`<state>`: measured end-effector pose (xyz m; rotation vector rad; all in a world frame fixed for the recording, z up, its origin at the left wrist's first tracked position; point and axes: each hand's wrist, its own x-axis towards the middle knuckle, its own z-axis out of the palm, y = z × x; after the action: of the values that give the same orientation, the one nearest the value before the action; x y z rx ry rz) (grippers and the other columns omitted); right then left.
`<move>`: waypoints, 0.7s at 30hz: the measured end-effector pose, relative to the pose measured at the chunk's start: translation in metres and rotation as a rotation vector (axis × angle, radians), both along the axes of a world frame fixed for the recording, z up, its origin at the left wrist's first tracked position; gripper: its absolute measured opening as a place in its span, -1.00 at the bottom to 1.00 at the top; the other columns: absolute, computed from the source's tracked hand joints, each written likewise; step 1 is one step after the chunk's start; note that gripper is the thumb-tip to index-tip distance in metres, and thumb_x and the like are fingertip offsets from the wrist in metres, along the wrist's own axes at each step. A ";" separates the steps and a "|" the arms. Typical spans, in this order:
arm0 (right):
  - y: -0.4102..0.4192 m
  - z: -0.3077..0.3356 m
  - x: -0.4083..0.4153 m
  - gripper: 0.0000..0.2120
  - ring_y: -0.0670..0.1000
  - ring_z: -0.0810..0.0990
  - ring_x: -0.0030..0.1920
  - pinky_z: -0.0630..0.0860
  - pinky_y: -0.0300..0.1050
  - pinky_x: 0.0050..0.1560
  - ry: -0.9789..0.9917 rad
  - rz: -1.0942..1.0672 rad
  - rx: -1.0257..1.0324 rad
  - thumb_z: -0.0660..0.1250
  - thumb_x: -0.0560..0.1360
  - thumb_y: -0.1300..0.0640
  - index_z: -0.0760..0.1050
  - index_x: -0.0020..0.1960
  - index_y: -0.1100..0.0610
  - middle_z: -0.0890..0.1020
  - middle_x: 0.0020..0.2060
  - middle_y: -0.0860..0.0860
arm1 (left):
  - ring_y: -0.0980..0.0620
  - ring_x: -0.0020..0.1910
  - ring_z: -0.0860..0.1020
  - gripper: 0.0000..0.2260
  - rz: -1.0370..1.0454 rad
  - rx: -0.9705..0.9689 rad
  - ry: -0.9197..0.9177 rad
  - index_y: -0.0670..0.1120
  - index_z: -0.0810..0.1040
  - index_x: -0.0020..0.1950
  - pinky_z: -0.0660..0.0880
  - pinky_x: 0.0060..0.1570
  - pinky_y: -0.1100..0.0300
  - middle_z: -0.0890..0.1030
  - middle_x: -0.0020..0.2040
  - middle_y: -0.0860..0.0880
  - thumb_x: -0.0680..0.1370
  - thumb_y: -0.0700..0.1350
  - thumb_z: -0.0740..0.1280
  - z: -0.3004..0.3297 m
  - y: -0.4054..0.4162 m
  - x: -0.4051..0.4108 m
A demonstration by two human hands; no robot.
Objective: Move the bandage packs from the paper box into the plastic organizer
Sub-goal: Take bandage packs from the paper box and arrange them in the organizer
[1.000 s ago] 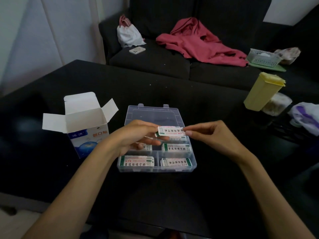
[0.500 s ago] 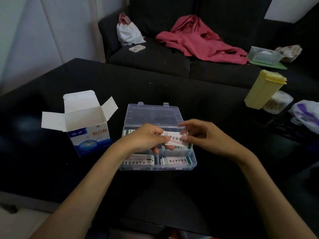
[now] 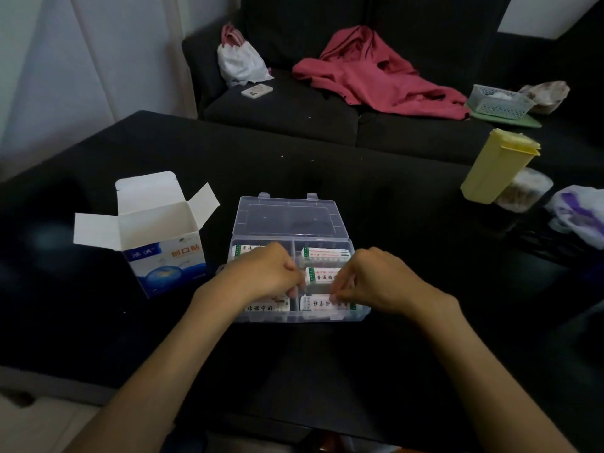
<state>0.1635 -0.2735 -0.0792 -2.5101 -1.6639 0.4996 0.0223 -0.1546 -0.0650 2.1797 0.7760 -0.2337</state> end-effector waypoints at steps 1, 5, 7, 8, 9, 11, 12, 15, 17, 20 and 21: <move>-0.001 0.001 -0.002 -0.86 -0.11 0.55 -0.05 0.52 -0.14 -0.02 -0.041 0.010 0.006 0.44 0.41 -0.05 0.65 -0.04 -0.10 0.63 -0.08 -0.16 | 0.14 -0.25 0.50 -0.81 -0.030 0.026 0.040 -0.04 0.65 -0.03 0.40 -0.23 0.22 0.60 -0.18 0.05 0.60 -0.06 0.25 -0.002 -0.001 0.000; 0.000 0.001 -0.004 -0.88 -0.10 0.43 -0.04 0.40 -0.16 -0.04 -0.178 0.062 -0.021 0.40 0.44 -0.08 0.62 -0.03 -0.14 0.47 -0.08 -0.15 | 0.10 -0.39 0.39 -0.81 -0.097 0.053 0.131 -0.11 0.62 0.02 0.33 -0.37 0.23 0.47 -0.33 -0.01 0.61 -0.10 0.22 -0.002 -0.007 0.003; 0.001 -0.003 -0.003 -0.86 -0.07 0.50 -0.01 0.49 -0.13 -0.02 -0.158 0.026 -0.050 0.40 0.43 -0.07 0.62 -0.02 -0.11 0.57 0.03 -0.10 | 0.08 -0.36 0.44 -0.81 -0.134 0.058 0.186 -0.12 0.60 0.06 0.37 -0.35 0.24 0.51 -0.29 -0.01 0.61 -0.12 0.20 -0.002 -0.010 0.003; 0.002 -0.004 -0.003 -0.85 -0.06 0.52 -0.01 0.51 -0.13 -0.03 -0.143 0.008 -0.064 0.41 0.43 -0.06 0.62 -0.01 -0.10 0.59 0.05 -0.08 | 0.06 -0.34 0.47 -0.80 -0.160 0.050 0.209 -0.13 0.60 0.09 0.39 -0.31 0.24 0.55 -0.28 -0.01 0.60 -0.12 0.22 -0.002 -0.012 0.004; 0.001 -0.003 -0.003 -0.84 -0.06 0.53 -0.02 0.52 -0.14 -0.04 -0.135 -0.005 -0.069 0.41 0.43 -0.06 0.63 0.00 -0.10 0.60 0.05 -0.08 | 0.05 -0.34 0.48 -0.79 -0.186 0.035 0.230 -0.14 0.60 0.11 0.41 -0.28 0.23 0.57 -0.30 0.00 0.58 -0.10 0.25 -0.003 -0.014 0.004; 0.000 -0.001 -0.002 -0.84 -0.07 0.52 -0.03 0.53 -0.13 -0.06 -0.130 -0.023 -0.067 0.42 0.42 -0.05 0.63 0.00 -0.10 0.60 0.04 -0.09 | 0.09 -0.41 0.46 -0.82 -0.224 0.004 0.263 -0.14 0.58 0.06 0.41 -0.25 0.23 0.57 -0.42 0.06 0.55 -0.07 0.31 -0.004 -0.021 0.005; -0.002 0.002 -0.001 -0.84 -0.07 0.52 -0.03 0.52 -0.13 -0.06 -0.134 -0.030 -0.066 0.43 0.42 -0.04 0.63 0.00 -0.11 0.59 0.04 -0.09 | 0.13 -0.45 0.45 -0.85 -0.234 -0.012 0.269 -0.13 0.55 0.00 0.39 -0.27 0.25 0.57 -0.48 0.08 0.54 -0.06 0.32 -0.005 -0.024 0.006; -0.005 0.007 0.001 -0.82 -0.09 0.49 -0.03 0.50 -0.14 -0.05 -0.131 -0.045 -0.076 0.43 0.42 -0.03 0.62 0.02 -0.12 0.56 0.07 -0.11 | 0.21 -0.52 0.43 -0.88 -0.231 -0.028 0.298 -0.09 0.44 0.03 0.38 -0.32 0.30 0.61 -0.49 0.11 0.54 -0.11 0.31 -0.013 -0.032 0.010; -0.005 0.008 0.001 -0.81 -0.11 0.45 -0.05 0.46 -0.18 -0.08 -0.121 -0.046 -0.095 0.42 0.44 -0.02 0.61 0.05 -0.11 0.54 0.07 -0.11 | 0.21 -0.49 0.43 -0.90 -0.204 -0.018 0.293 -0.08 0.42 0.01 0.39 -0.29 0.28 0.61 -0.48 0.12 0.53 -0.14 0.30 -0.015 -0.033 0.013; -0.006 0.008 0.002 -0.82 -0.12 0.43 -0.06 0.45 -0.18 -0.07 -0.086 -0.065 -0.133 0.40 0.45 -0.02 0.60 0.05 -0.13 0.48 0.02 -0.11 | 0.21 -0.52 0.40 -0.88 -0.187 0.001 0.280 -0.07 0.40 -0.19 0.35 -0.38 0.31 0.60 -0.51 0.13 0.52 -0.16 0.30 -0.013 -0.030 0.014; -0.006 0.007 0.003 -0.83 -0.11 0.44 -0.05 0.46 -0.17 -0.06 -0.078 -0.075 -0.143 0.40 0.45 -0.03 0.60 0.04 -0.14 0.48 0.03 -0.12 | 0.21 -0.54 0.39 -0.91 -0.178 -0.013 0.290 -0.09 0.44 -0.17 0.33 -0.42 0.32 0.59 -0.52 0.12 0.52 -0.17 0.30 -0.013 -0.028 0.013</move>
<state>0.1669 -0.2796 -0.0717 -2.7151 -1.6067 0.5382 0.0356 -0.1826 -0.0781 2.2316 0.7334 -0.6554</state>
